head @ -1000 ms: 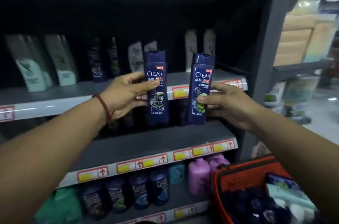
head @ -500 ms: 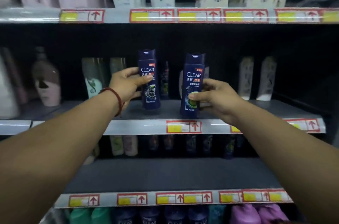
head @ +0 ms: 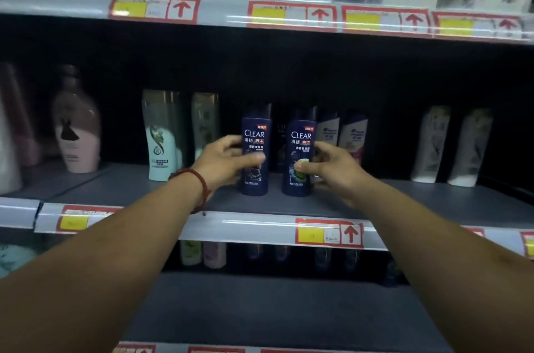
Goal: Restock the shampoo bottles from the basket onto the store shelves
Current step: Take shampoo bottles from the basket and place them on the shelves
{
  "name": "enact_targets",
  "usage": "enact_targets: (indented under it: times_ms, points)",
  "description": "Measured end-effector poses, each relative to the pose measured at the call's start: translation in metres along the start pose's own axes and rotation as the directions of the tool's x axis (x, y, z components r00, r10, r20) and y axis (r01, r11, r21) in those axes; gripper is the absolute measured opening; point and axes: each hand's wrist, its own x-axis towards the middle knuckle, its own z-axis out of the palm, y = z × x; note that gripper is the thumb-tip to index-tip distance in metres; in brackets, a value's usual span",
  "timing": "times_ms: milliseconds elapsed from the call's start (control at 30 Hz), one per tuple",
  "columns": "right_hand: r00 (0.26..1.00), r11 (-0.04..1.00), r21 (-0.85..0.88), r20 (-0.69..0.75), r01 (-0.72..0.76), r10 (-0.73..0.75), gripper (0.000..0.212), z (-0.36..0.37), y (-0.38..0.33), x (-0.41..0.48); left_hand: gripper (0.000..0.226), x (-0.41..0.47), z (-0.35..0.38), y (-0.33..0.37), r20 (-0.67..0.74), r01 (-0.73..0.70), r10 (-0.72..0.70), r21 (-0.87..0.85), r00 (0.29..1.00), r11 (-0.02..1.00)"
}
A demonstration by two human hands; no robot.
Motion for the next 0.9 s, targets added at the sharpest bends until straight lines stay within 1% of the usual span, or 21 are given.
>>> enact_targets:
  times_ms: [67, 100, 133, 200, 267, 333, 433, 567, 733, 900]
  points:
    - [0.999, 0.996, -0.094, 0.044, -0.013, 0.017, 0.04, -0.002, 0.001, 0.004, 0.048, -0.001, -0.004, -0.008, 0.059, 0.032, -0.046, 0.231, 0.997, 0.972]
    - [0.997, 0.988, -0.151, 0.064, -0.025, 0.035, 0.04, -0.003, 0.003, 0.004, 0.047, -0.001, -0.006, -0.011, 0.056, 0.04, -0.059, 0.29, 0.997, 0.956]
    - [0.996, 0.978, -0.207, 0.074, -0.037, 0.053, 0.041, -0.003, 0.006, 0.004, 0.045, 0.0, -0.007, -0.013, 0.041, 0.042, -0.058, 0.318, 0.997, 0.947]
    - [0.997, 0.959, -0.28, 0.036, -0.053, 0.066, 0.043, -0.004, 0.013, 0.003, 0.041, 0.003, -0.008, -0.014, 0.016, 0.034, -0.043, 0.365, 0.999, 0.93]
    - [0.998, 0.958, -0.281, -0.007, -0.06, 0.061, 0.047, -0.005, 0.017, 0.005, 0.036, 0.008, -0.008, -0.014, -0.019, 0.04, -0.035, 0.434, 0.999, 0.9]
    - [0.998, 0.958, -0.28, -0.002, -0.067, 0.069, 0.046, -0.005, 0.017, 0.011, 0.034, 0.016, -0.008, -0.017, -0.079, 0.063, -0.028, 0.492, 0.996, 0.868]
    - [0.997, 0.947, -0.314, 0.005, -0.074, 0.079, 0.044, -0.001, 0.015, 0.024, 0.034, 0.023, -0.006, -0.021, -0.132, 0.085, -0.018, 0.52, 0.991, 0.85]
    - [0.997, 0.944, -0.321, -0.041, -0.08, 0.071, 0.042, 0.008, 0.025, 0.042, 0.036, 0.027, -0.006, -0.027, -0.144, 0.048, 0.033, 0.526, 0.989, 0.849]
    - [0.99, 0.94, -0.321, -0.108, -0.117, 0.086, 0.036, 0.013, 0.031, 0.053, 0.036, 0.034, -0.005, -0.036, -0.253, 0.1, 0.045, 0.531, 0.966, 0.841]
    - [0.985, 0.928, -0.342, -0.136, -0.15, 0.109, 0.04, 0.016, 0.033, 0.06, 0.038, 0.036, -0.001, -0.039, -0.253, 0.104, 0.058, 0.579, 0.966, 0.808]
